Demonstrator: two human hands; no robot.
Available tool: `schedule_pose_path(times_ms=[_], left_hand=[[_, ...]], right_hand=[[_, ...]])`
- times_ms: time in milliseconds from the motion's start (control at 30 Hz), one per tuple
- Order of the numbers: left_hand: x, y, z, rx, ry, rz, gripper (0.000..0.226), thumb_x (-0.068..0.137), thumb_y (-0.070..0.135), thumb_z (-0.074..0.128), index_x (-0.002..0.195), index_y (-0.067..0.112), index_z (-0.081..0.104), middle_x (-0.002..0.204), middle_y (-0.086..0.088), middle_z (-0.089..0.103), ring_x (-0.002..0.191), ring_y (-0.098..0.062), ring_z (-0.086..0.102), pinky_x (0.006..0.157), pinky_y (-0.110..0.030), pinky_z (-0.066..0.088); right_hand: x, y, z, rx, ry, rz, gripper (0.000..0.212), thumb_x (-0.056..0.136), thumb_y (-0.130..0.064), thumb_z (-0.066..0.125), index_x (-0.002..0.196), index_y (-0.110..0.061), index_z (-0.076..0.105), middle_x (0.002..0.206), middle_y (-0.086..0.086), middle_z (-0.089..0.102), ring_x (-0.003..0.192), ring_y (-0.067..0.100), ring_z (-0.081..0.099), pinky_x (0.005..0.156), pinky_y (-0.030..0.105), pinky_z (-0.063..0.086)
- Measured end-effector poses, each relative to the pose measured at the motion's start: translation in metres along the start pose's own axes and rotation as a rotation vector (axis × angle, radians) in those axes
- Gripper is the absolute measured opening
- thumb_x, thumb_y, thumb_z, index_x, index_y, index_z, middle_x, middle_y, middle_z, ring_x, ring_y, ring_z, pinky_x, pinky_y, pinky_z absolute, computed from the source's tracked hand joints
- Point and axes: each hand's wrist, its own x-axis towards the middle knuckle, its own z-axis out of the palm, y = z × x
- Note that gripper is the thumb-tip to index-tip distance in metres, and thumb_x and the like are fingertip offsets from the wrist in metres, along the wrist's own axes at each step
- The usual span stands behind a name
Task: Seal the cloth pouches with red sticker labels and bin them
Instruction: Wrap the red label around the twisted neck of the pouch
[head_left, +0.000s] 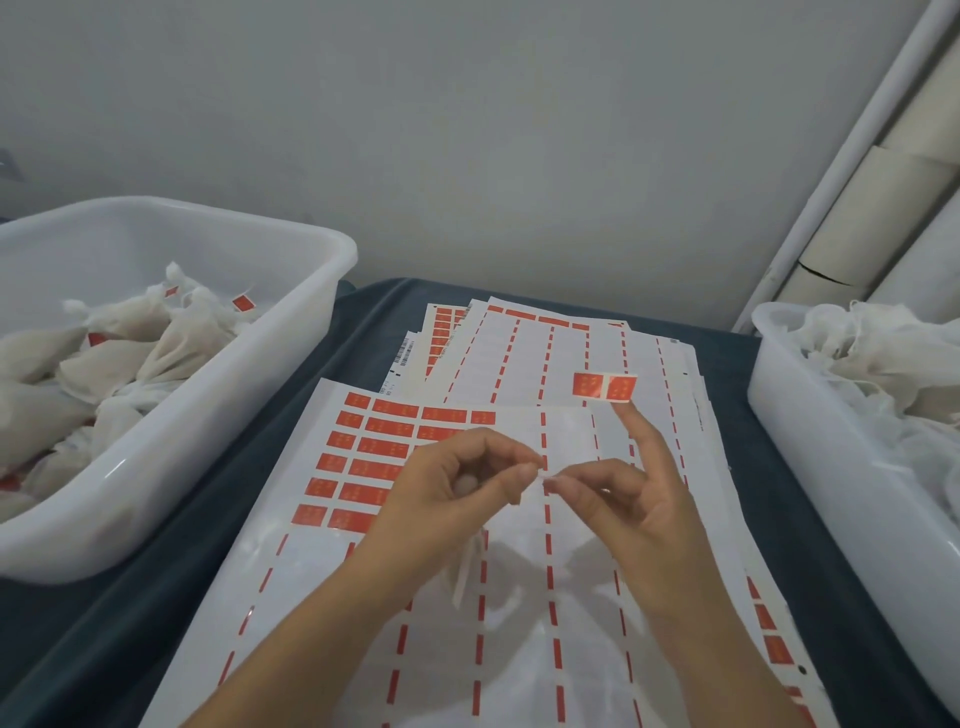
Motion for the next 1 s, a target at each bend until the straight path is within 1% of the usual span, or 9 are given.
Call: schedule_pose_path(times_ms=[100,267,367,433,533,600,700,833,1000], left_hand=[[0.0,-0.004,0.0,0.126,-0.03,0.023,0.009,0.072,0.039,0.064,0.081,0.041,0.062,0.074,0.024,0.065,0.074,0.002,0.062,0.064,-0.007,0.049],[0.003,-0.007,-0.002,0.23,-0.041,-0.047,0.015,0.08,0.029,0.065,0.07,0.039,0.062,0.065,0.029,0.062,0.07,0.006,0.06,0.06,-0.005,0.047],[0.004,-0.007,-0.003,0.075,0.009,-0.137,0.016,0.08,0.028,0.066,0.065,0.033,0.066,0.061,0.017,0.064,0.058,0.001,0.06,0.052,-0.006,0.044],[0.005,-0.006,-0.005,0.008,0.054,-0.18,0.018,0.079,0.028,0.067,0.062,0.033,0.068,0.062,0.017,0.065,0.058,0.002,0.059,0.051,-0.008,0.043],[0.005,-0.007,-0.006,0.009,0.067,-0.183,0.023,0.08,0.027,0.067,0.059,0.038,0.068,0.066,0.022,0.065,0.063,0.007,0.06,0.057,-0.009,0.044],[0.005,-0.007,-0.004,0.053,0.041,-0.168,0.025,0.08,0.028,0.067,0.059,0.042,0.067,0.068,0.025,0.065,0.069,0.01,0.059,0.057,-0.006,0.044],[0.005,-0.009,-0.002,0.129,0.014,-0.143,0.027,0.08,0.027,0.068,0.058,0.042,0.066,0.068,0.029,0.063,0.072,0.013,0.057,0.051,-0.001,0.042],[0.004,-0.01,-0.002,0.183,-0.013,-0.109,0.022,0.081,0.026,0.067,0.062,0.037,0.063,0.069,0.032,0.061,0.075,0.015,0.055,0.05,-0.002,0.041],[0.002,-0.009,-0.001,0.216,-0.03,-0.092,0.018,0.081,0.027,0.067,0.066,0.035,0.062,0.068,0.035,0.059,0.075,0.017,0.054,0.05,-0.001,0.041]], right_hand=[[0.0,-0.001,-0.001,-0.018,0.063,-0.009,0.057,0.065,-0.041,0.065,0.114,-0.05,0.036,0.087,-0.034,0.065,0.088,-0.018,0.057,0.064,-0.009,0.033],[0.001,0.0,-0.003,-0.088,0.115,-0.029,0.056,0.065,-0.044,0.063,0.114,-0.049,0.036,0.086,-0.05,0.055,0.091,-0.024,0.052,0.069,-0.003,0.037],[0.001,0.0,-0.002,-0.086,0.121,0.012,0.046,0.066,-0.046,0.061,0.107,-0.049,0.041,0.087,-0.04,0.06,0.09,-0.025,0.05,0.064,-0.008,0.036],[0.002,-0.002,-0.006,-0.06,0.178,0.048,0.034,0.065,-0.052,0.056,0.098,-0.047,0.048,0.087,-0.029,0.059,0.087,-0.028,0.046,0.061,-0.003,0.039],[0.002,-0.008,-0.013,0.034,0.167,0.103,0.042,0.058,-0.062,0.05,0.087,-0.034,0.058,0.086,-0.037,0.057,0.081,-0.032,0.045,0.056,-0.003,0.034],[0.0,-0.012,-0.012,0.112,0.036,0.107,0.04,0.059,-0.056,0.056,0.083,-0.025,0.062,0.091,-0.04,0.058,0.084,-0.026,0.05,0.054,-0.006,0.037],[-0.003,-0.013,-0.001,0.101,-0.147,0.095,0.024,0.065,-0.041,0.061,0.08,-0.022,0.064,0.097,-0.033,0.061,0.09,-0.017,0.056,0.064,-0.005,0.039],[-0.003,-0.008,0.0,0.077,-0.137,0.109,0.024,0.066,-0.039,0.06,0.085,-0.024,0.065,0.087,-0.021,0.069,0.087,-0.01,0.06,0.065,-0.003,0.041],[-0.003,-0.006,0.001,0.061,-0.108,0.087,0.021,0.067,-0.039,0.059,0.079,-0.023,0.063,0.077,-0.014,0.068,0.077,-0.001,0.064,0.063,-0.001,0.043]])
